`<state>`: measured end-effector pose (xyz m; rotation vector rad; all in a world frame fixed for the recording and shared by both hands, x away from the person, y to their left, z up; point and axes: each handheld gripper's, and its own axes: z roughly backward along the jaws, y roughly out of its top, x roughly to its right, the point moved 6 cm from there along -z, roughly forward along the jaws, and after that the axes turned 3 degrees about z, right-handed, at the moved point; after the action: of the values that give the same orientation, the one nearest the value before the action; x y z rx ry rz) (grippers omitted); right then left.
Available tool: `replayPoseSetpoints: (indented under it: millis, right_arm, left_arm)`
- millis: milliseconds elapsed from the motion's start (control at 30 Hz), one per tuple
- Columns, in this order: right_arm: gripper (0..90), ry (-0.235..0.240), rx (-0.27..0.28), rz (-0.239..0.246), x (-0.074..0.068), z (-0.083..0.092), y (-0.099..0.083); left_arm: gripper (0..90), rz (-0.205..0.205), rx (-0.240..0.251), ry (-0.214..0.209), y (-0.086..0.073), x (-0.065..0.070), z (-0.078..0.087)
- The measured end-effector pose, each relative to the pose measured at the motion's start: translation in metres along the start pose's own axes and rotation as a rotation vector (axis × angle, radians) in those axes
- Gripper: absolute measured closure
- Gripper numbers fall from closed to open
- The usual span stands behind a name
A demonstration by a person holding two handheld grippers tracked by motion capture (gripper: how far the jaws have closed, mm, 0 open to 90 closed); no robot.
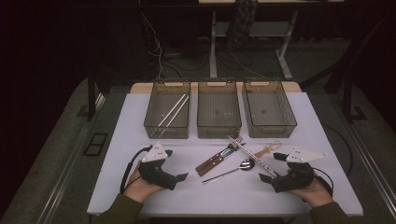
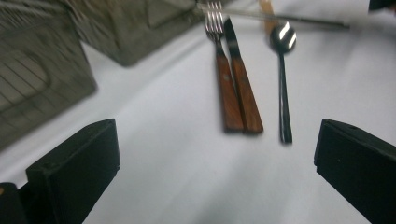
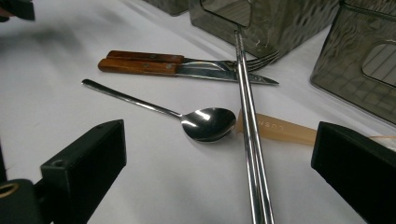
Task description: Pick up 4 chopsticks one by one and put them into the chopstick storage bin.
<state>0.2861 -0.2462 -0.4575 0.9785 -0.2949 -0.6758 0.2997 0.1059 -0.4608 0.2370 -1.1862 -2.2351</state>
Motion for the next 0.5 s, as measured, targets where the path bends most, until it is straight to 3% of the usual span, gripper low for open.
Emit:
replayPoseSetpoints:
  millis: [167, 500]
  right_arm:
    - [2.8, 0.000, -0.049, 0.028, 0.003, 0.005, 0.003]
    - [17.6, -0.002, -0.089, 0.026, 0.021, 0.010, 0.002]
  left_arm:
    - [0.0, -0.019, 0.006, -0.006, 0.000, 0.001, -0.002]
    - [0.0, -0.006, 0.007, -0.035, -0.002, 0.000, -0.004]
